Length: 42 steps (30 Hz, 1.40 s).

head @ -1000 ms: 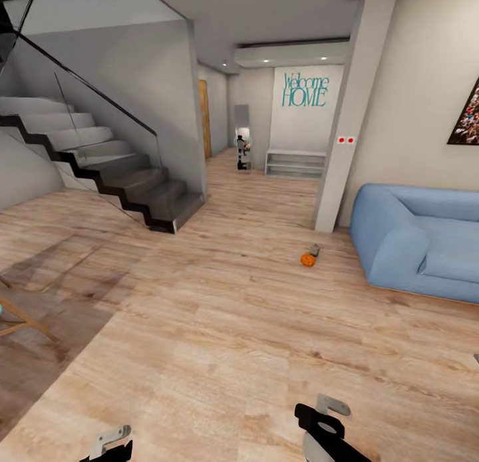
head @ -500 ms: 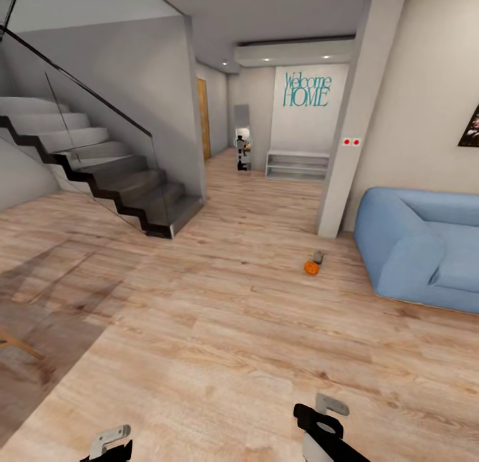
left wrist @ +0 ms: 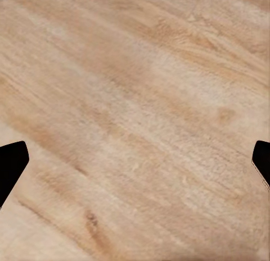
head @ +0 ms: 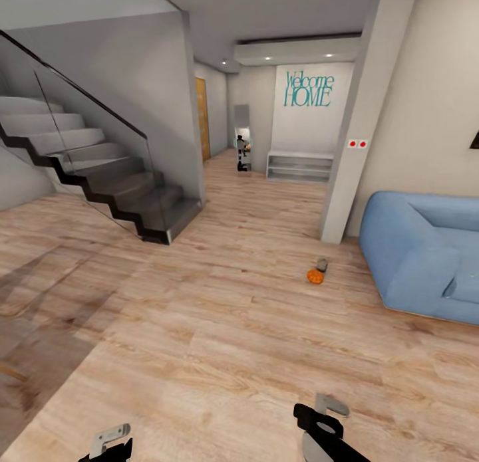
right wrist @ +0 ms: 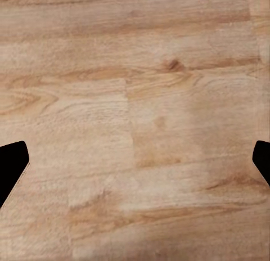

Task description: Place each of the two pumpkins and all three candles from the living room inside a cabinet in the living room (use any cabinet), then make sure every cabinet is closed, and position the cauldron so it is next to a table in the living room.

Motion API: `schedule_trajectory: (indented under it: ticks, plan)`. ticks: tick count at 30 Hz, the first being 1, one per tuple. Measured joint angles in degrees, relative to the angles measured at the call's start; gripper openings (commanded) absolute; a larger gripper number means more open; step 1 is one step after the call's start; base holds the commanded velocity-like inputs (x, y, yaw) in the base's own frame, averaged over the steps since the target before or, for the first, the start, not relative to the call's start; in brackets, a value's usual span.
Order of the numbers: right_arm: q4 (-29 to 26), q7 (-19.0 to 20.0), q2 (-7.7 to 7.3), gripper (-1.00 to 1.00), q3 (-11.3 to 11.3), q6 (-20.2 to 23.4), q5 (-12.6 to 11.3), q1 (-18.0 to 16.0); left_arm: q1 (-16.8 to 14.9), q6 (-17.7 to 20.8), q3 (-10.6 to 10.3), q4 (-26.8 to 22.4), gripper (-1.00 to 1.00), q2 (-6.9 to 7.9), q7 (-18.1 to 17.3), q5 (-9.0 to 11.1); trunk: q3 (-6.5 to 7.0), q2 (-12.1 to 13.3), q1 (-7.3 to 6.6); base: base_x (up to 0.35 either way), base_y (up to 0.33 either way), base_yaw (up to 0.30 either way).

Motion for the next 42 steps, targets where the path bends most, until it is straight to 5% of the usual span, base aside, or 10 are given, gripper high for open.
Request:
schedule_trajectory:
  ticks: [42]
  plan:
    - [0.0, 0.0, 0.03, 1.00, 0.0, 0.0, 0.0, 0.0, 0.1, 0.0, 0.0, 0.0, 1.00, 0.00, 0.0, 0.0, 0.00, 0.0, 0.00, 0.333, 0.000, 0.000]
